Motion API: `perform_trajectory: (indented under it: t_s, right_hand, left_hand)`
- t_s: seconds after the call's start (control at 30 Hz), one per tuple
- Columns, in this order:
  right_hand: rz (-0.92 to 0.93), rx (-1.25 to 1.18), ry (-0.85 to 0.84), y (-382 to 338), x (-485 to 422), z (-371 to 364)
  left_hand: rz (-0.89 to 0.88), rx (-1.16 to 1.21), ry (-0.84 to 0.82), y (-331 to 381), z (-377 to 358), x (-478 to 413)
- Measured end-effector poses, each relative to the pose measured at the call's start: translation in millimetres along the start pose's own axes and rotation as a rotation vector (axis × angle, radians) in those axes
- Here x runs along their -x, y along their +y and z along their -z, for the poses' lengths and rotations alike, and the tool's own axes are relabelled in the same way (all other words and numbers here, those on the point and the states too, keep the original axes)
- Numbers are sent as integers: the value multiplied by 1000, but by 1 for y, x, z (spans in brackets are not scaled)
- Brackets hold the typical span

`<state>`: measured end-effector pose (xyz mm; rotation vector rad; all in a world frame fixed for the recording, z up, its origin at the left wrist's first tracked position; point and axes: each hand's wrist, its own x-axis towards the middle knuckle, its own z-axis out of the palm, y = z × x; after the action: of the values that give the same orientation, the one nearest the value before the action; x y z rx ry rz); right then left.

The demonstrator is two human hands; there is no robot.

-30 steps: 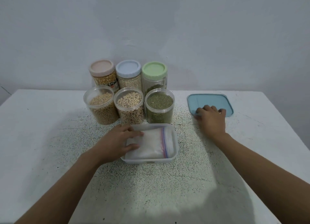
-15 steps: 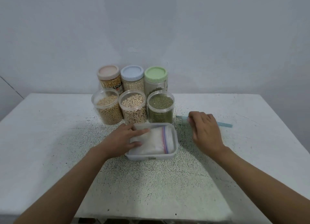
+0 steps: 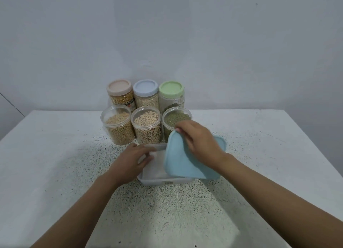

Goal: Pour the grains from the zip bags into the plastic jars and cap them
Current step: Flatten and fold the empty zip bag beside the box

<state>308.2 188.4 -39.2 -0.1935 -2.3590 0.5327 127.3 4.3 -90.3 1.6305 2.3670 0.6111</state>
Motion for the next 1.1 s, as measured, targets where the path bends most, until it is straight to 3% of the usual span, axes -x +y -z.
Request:
perform_trajectory:
  t_s: [0.1, 0.17, 0.27, 0.37, 0.57, 0.77, 1.03, 1.1]
  right_hand:
    - [-25, -33, -100, -5, -3, -29]
    - [-40, -7, -116, -9, -5, -48]
    - [-38, 17, -141, -12, -12, -73]
    - [-3, -10, -175, -14, -18, -88]
    - [48, -41, -173, -21, -22, -85]
    - [42, 262, -165, -7, 9, -40]
    - [-410, 365, -329, -3, 46, -30]
    - [-442, 372, -343, -4, 44, -32]
  left_hand:
    - [38, 82, 199, 0, -4, 3]
    - [124, 292, 307, 5, -6, 4]
    - [264, 488, 345, 14, -6, 3]
    - [258, 424, 308, 13, -14, 9]
    - [210, 353, 465, 10, -20, 16]
    - [219, 267, 539, 13, -19, 17]
    - [244, 280, 549, 12, -18, 16]
    - [248, 248, 551, 13, -16, 16]
